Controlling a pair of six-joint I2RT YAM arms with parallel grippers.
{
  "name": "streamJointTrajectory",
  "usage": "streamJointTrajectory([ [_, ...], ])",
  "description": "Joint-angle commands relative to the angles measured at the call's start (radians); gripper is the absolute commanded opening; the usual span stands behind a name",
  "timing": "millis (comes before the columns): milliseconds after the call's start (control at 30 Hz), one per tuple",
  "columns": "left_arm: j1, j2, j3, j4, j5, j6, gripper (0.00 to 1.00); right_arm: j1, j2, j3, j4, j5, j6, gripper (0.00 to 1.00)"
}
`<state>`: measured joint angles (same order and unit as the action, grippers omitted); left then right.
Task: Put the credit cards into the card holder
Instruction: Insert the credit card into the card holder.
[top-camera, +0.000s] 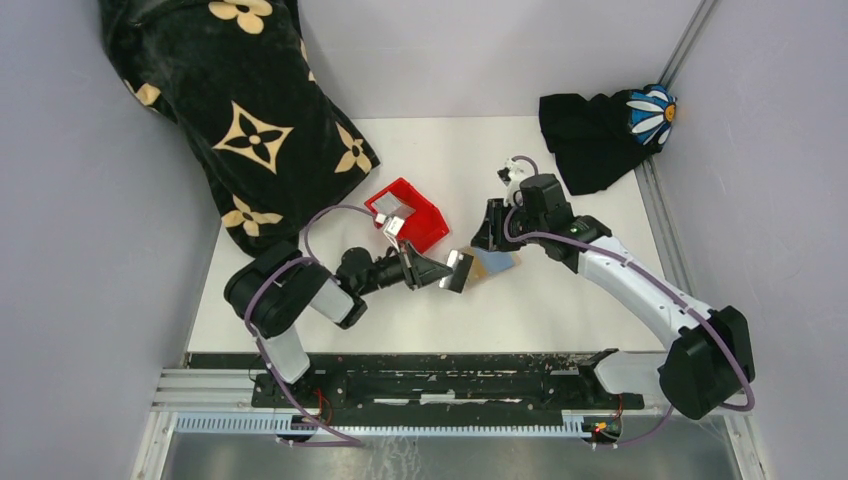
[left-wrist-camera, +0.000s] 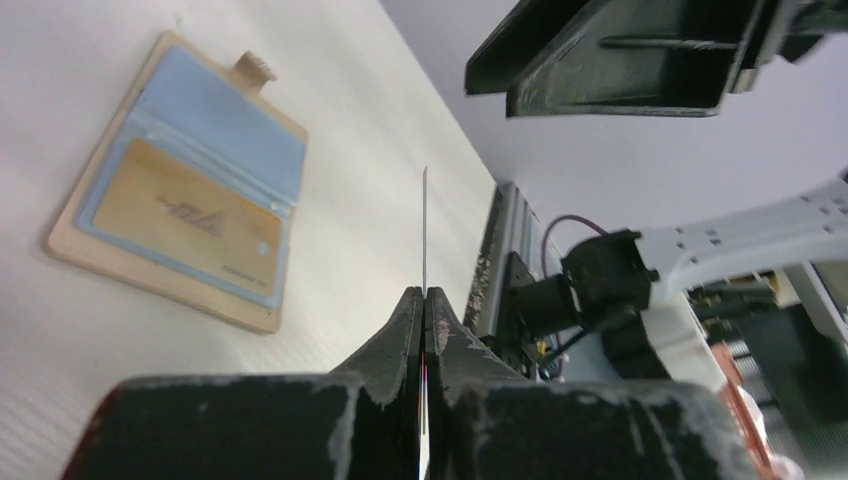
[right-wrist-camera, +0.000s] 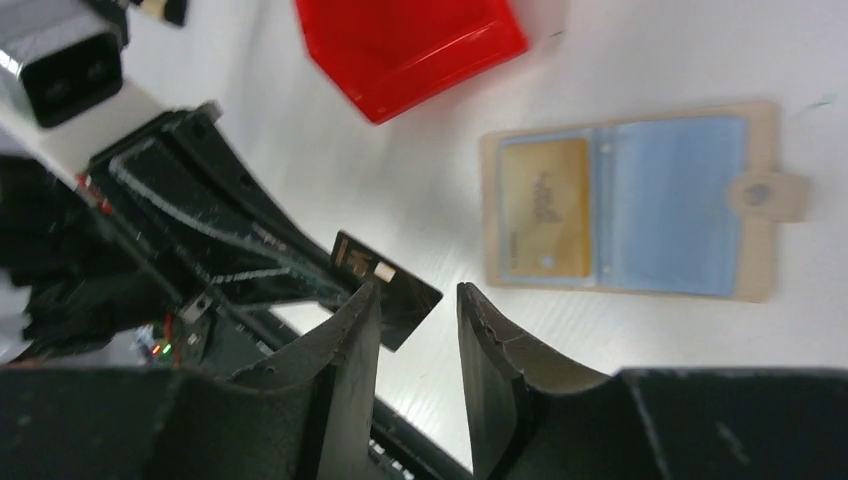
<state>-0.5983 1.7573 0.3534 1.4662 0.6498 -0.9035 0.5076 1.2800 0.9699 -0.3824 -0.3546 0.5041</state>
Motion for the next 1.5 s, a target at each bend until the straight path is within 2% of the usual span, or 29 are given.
streamJointTrajectory([
  [0, -0.120, -0.011, 0.036, -0.133, -0.393, -0.042, 0.03, -0.007, 0.009, 0.033, -0.030, 0.299, -0.041, 0.40],
  [100, -0.205, -0.020, 0.112, -0.302, -0.603, -0.078, 0.03, -0.014, 0.083, 0.075, -0.067, 0.412, -0.066, 0.38],
  [233, -0.276, -0.010, 0.172, -0.465, -0.837, -0.204, 0.03, -0.032, 0.210, 0.146, -0.099, 0.518, -0.095, 0.33],
  [467, -0.312, 0.015, 0.240, -0.602, -1.039, -0.401, 0.03, -0.067, 0.372, 0.256, -0.120, 0.614, -0.153, 0.27],
  [800, -0.331, 0.109, 0.353, -0.705, -1.077, -0.537, 0.03, -0.121, 0.523, 0.353, -0.145, 0.635, -0.168, 0.27],
  [1467, -0.356, 0.204, 0.384, -0.658, -1.076, -0.632, 0.03, -0.168, 0.625, 0.370, -0.164, 0.529, -0.117, 0.27],
])
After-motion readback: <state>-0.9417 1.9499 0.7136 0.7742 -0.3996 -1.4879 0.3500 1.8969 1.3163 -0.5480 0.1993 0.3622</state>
